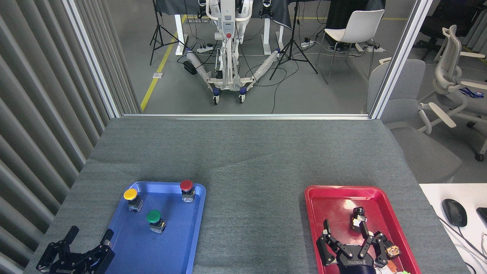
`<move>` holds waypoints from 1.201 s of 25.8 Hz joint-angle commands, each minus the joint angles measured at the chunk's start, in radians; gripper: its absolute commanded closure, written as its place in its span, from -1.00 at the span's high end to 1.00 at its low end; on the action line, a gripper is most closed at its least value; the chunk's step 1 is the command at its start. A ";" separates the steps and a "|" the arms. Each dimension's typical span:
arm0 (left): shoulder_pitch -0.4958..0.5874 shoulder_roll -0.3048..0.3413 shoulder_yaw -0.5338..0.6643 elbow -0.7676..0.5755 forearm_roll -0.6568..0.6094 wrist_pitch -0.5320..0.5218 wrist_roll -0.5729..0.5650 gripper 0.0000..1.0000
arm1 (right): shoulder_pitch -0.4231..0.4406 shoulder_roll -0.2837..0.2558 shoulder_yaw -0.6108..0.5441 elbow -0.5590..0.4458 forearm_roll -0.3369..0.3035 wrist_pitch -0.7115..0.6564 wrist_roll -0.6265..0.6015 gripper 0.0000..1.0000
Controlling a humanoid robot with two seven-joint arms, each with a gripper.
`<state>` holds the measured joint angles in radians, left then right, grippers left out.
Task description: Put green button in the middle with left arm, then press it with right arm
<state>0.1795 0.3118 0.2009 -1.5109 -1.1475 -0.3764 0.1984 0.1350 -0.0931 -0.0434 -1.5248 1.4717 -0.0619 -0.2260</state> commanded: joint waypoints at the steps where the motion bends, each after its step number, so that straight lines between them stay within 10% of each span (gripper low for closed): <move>1: 0.003 0.001 0.002 -0.006 0.000 -0.009 0.001 1.00 | -0.003 -0.004 0.002 0.000 0.019 0.017 0.001 1.00; 31: 0.001 -0.007 0.023 -0.006 -0.001 -0.003 -0.001 0.98 | 0.000 -0.042 0.005 -0.048 0.065 0.060 0.001 1.00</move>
<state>0.1822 0.3048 0.2230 -1.5176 -1.1480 -0.3798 0.1977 0.1242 -0.1182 -0.0382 -1.5546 1.5381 -0.0001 -0.2261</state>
